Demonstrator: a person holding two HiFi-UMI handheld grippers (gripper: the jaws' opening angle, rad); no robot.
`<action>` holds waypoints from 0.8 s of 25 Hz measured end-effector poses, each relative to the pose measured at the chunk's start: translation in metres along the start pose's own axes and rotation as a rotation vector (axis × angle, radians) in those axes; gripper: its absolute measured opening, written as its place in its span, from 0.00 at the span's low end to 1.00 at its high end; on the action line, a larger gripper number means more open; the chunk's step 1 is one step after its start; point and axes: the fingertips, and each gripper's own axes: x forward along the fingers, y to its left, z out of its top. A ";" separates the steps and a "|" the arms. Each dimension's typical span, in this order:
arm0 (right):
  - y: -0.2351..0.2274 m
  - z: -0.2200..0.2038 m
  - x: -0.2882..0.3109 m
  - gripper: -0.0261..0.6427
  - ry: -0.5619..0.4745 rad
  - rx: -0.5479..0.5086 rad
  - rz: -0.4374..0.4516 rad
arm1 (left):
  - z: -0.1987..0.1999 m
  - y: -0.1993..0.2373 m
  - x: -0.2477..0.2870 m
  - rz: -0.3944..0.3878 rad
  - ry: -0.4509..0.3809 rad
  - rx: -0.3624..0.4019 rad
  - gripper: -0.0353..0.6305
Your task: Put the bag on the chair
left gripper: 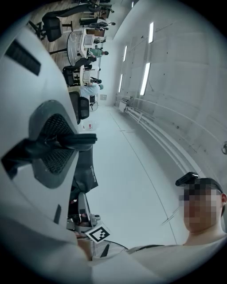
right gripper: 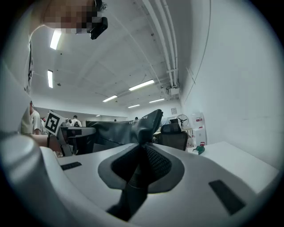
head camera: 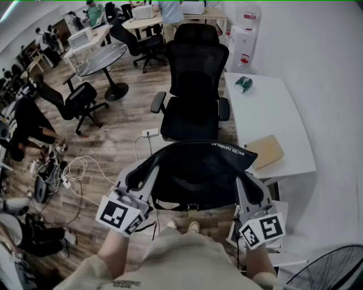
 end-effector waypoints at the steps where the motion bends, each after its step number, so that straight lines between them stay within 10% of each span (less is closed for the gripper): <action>1: 0.000 0.000 0.000 0.13 0.000 0.005 0.000 | 0.001 0.000 0.000 0.000 0.000 0.002 0.15; 20: -0.005 -0.001 -0.005 0.13 0.001 0.027 0.008 | 0.002 -0.008 0.001 0.007 0.015 0.009 0.15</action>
